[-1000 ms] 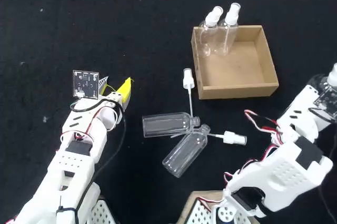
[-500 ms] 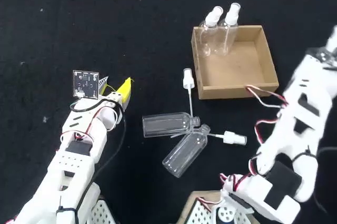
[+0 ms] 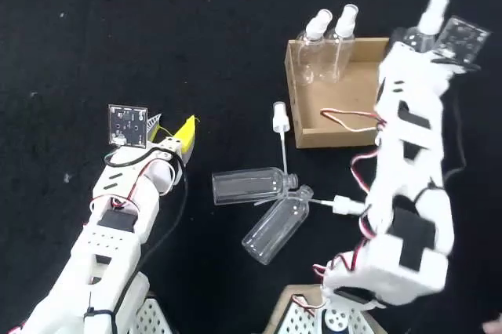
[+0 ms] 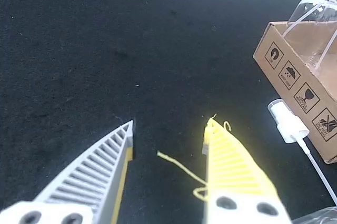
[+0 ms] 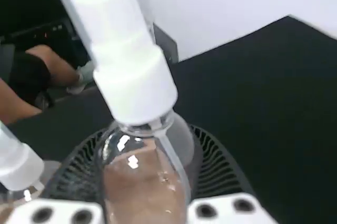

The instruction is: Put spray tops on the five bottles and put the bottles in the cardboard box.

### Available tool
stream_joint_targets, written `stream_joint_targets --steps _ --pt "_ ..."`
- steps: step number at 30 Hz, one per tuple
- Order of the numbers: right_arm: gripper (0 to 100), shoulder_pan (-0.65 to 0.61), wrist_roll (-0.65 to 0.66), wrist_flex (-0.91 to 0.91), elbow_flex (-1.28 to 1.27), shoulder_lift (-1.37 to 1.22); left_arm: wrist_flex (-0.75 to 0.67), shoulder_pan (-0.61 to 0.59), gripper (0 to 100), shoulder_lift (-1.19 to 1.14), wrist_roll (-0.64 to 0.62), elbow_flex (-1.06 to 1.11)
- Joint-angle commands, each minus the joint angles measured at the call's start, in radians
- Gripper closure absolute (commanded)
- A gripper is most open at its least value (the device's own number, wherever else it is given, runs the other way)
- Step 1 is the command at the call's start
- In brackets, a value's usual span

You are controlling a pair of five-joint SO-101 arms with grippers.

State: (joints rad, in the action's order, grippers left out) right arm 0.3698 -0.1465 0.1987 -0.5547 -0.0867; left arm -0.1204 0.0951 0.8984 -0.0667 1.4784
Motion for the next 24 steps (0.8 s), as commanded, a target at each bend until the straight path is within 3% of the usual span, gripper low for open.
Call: stream_joint_targets --steps 1,13,24 --pt "98.8 -0.020 -0.006 0.135 0.076 -0.065 -0.020 0.013 79 0.002 0.005 -0.016" --pt "98.7 -0.066 -0.003 0.362 0.079 -0.245 -0.020 0.012 79 0.002 0.005 -0.019" --pt "98.7 -0.084 0.112 0.493 0.079 -0.335 -0.020 0.007 79 0.002 0.005 -0.019"
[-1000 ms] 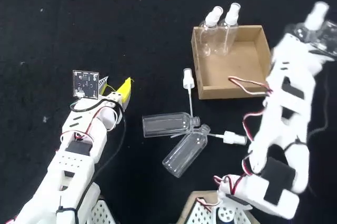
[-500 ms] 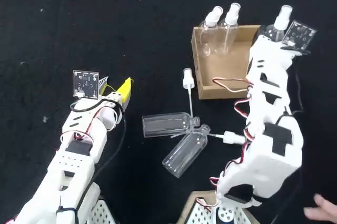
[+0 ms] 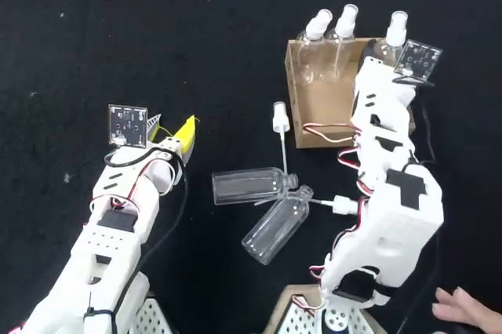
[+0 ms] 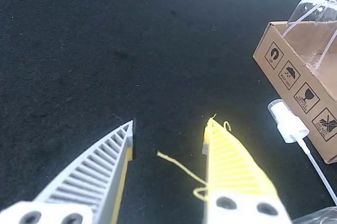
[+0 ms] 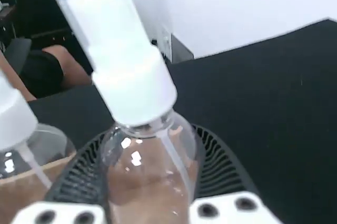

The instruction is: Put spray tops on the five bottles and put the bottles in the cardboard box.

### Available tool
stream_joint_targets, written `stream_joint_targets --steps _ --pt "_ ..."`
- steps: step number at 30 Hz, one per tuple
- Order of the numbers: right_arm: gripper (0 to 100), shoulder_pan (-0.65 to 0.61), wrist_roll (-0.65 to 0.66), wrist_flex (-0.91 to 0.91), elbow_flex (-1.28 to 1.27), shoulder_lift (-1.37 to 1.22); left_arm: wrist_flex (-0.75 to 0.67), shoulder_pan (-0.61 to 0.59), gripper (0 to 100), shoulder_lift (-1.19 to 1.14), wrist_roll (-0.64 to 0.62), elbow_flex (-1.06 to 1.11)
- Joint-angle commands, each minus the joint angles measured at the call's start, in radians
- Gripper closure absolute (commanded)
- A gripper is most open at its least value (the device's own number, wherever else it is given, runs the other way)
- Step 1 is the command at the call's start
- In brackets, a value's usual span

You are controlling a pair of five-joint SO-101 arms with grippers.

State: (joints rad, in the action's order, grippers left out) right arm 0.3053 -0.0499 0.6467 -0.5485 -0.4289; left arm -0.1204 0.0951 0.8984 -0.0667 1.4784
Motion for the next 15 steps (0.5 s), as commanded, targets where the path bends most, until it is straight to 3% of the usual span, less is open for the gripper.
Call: stream_joint_targets --steps 1,15 --pt "98.7 -0.020 0.015 0.046 0.073 0.004 -0.020 0.007 79 0.002 0.005 -0.019" --pt "98.7 -0.025 0.014 0.046 0.073 -0.051 -0.020 0.007 79 0.003 0.005 -0.021"
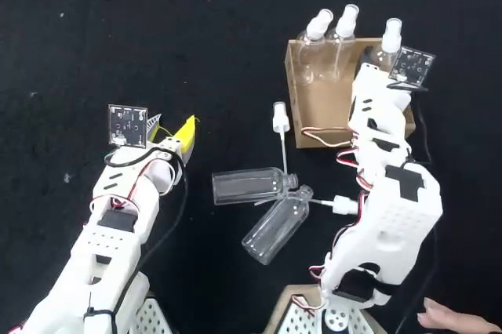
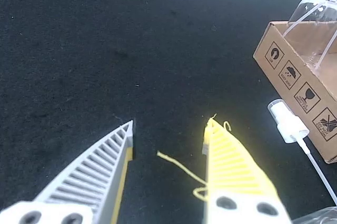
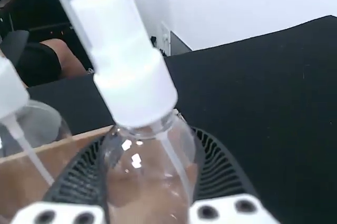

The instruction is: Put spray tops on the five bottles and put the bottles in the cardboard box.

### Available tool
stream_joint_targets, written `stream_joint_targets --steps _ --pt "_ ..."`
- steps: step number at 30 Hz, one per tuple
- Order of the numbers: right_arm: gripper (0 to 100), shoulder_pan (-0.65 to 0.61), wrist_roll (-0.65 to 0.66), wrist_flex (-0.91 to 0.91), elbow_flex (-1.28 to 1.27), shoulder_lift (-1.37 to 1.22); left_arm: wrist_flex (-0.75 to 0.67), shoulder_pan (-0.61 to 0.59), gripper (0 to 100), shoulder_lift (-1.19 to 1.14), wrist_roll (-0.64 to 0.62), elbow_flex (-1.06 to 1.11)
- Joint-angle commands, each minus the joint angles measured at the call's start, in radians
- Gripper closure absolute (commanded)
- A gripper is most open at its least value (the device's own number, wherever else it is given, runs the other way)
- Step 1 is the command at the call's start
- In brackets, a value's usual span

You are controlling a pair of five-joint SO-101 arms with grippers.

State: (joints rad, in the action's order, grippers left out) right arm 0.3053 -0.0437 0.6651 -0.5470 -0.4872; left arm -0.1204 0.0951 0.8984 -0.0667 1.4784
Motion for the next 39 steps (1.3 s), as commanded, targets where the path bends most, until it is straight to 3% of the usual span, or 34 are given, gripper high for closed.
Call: stream_joint_targets --steps 1,16,23,39 --pt "98.7 -0.025 0.008 0.028 0.071 0.007 -0.020 0.007 79 0.003 0.005 -0.021" --pt "98.5 -0.026 0.006 0.021 0.068 0.007 -0.021 0.007 79 0.005 0.005 -0.021" --pt "85.3 -0.043 0.006 0.021 0.059 0.007 -0.021 0.007 79 0.005 0.005 -0.021" --pt "84.7 -0.057 0.006 0.021 0.035 0.013 -0.021 0.007 79 0.005 0.005 -0.021"
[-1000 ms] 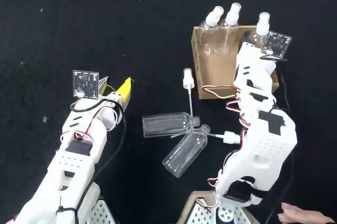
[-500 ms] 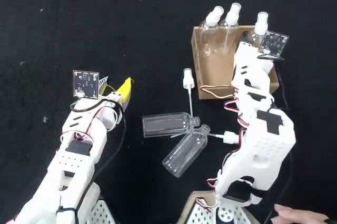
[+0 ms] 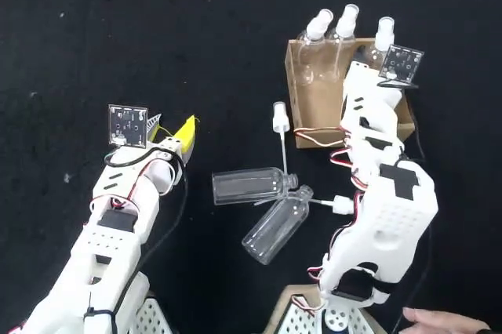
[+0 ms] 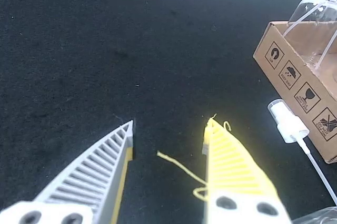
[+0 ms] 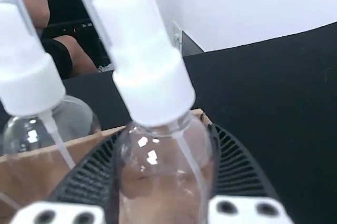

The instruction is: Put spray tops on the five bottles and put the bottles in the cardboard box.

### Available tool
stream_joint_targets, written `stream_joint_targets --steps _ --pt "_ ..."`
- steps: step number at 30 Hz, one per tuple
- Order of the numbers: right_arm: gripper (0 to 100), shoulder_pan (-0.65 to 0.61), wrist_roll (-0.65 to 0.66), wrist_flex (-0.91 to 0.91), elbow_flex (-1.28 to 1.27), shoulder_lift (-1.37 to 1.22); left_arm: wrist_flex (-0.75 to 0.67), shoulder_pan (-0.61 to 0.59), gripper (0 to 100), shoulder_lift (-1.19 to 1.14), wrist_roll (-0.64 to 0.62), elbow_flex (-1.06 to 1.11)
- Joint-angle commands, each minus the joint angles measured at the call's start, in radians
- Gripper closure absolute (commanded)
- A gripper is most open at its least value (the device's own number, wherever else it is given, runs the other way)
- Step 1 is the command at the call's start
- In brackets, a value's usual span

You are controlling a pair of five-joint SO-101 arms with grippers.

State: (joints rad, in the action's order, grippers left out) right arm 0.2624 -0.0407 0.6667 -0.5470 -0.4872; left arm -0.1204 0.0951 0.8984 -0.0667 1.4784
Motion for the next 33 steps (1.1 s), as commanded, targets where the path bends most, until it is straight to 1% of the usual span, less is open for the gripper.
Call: stream_joint_targets --steps 1,13,18,22,27,33 --pt "84.6 -0.014 0.003 0.020 0.035 0.013 -0.021 0.007 79 0.005 0.005 -0.021" --pt "84.1 -0.014 0.003 0.020 0.033 0.013 -0.021 0.007 79 0.003 0.005 -0.027" --pt "73.0 -0.015 -0.002 0.020 0.027 0.013 -0.021 0.005 79 0.002 0.005 -0.033" --pt "75.0 -0.015 -0.002 0.020 0.018 0.013 -0.021 0.005 79 0.002 0.005 -0.033" --pt "75.1 -0.012 -0.002 0.020 0.015 0.018 -0.021 0.005 79 0.002 0.005 -0.033" --pt "75.0 -0.012 -0.003 0.020 -0.065 0.124 -0.021 0.005 79 0.002 0.005 -0.031"
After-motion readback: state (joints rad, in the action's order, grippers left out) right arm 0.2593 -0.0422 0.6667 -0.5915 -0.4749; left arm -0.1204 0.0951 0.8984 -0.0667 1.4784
